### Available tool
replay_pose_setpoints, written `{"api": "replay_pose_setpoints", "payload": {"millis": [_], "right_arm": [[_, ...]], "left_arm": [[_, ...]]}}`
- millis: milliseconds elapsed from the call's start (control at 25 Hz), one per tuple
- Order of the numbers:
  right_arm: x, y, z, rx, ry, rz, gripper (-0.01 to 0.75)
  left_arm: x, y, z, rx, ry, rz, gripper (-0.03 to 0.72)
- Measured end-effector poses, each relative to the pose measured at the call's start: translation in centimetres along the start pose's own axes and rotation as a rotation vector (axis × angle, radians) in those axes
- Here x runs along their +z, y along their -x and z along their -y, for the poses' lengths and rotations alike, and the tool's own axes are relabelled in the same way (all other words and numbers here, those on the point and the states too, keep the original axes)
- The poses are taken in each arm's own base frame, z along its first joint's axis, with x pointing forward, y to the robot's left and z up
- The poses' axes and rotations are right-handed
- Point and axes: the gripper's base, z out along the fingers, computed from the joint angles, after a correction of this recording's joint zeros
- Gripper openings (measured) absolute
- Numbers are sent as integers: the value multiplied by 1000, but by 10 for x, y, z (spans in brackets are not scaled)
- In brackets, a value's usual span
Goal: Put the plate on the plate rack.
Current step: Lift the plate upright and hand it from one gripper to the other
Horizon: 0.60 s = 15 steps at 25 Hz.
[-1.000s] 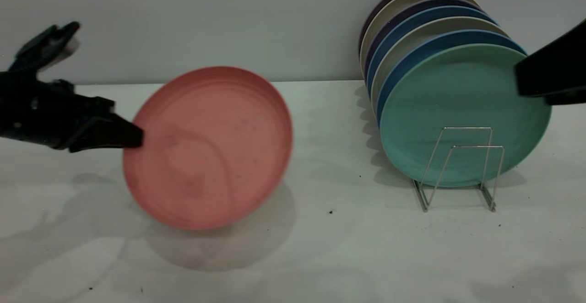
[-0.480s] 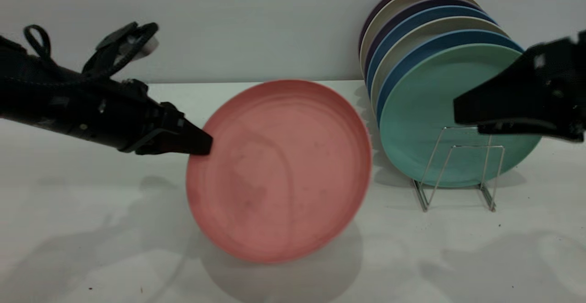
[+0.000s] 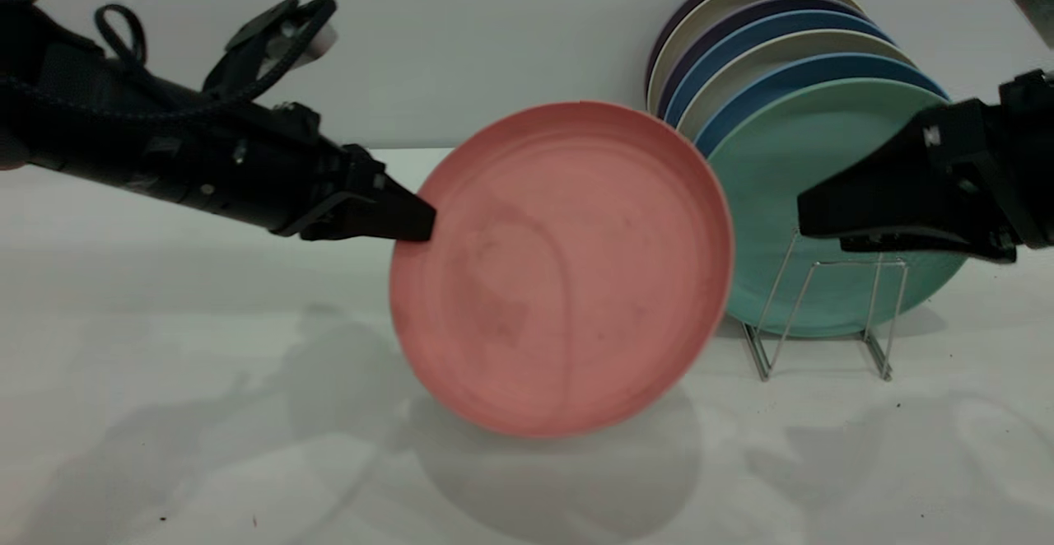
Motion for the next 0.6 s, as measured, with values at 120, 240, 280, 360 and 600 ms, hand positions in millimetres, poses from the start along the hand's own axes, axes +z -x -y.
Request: {"api": "replay_pose_setpoints", "payload": {"millis": [120,240,280,360,600], "right_arm": [[5,5,4,0,2,0,417],[11,8,7,6,25,2,417],[13,9,7,8,40,1,417],[16,10,8,17,63,2,417],[17,10,7,28,90,4,417]], "left_arm": [[3,4,4,-15,-12,6,14],[4,9,7,-12,-22,14,14],[5,10,8,-13,-25,16,14],[6,12,10,-19,-29,20,14],[7,14,9,-20,-15,18,14]]}}
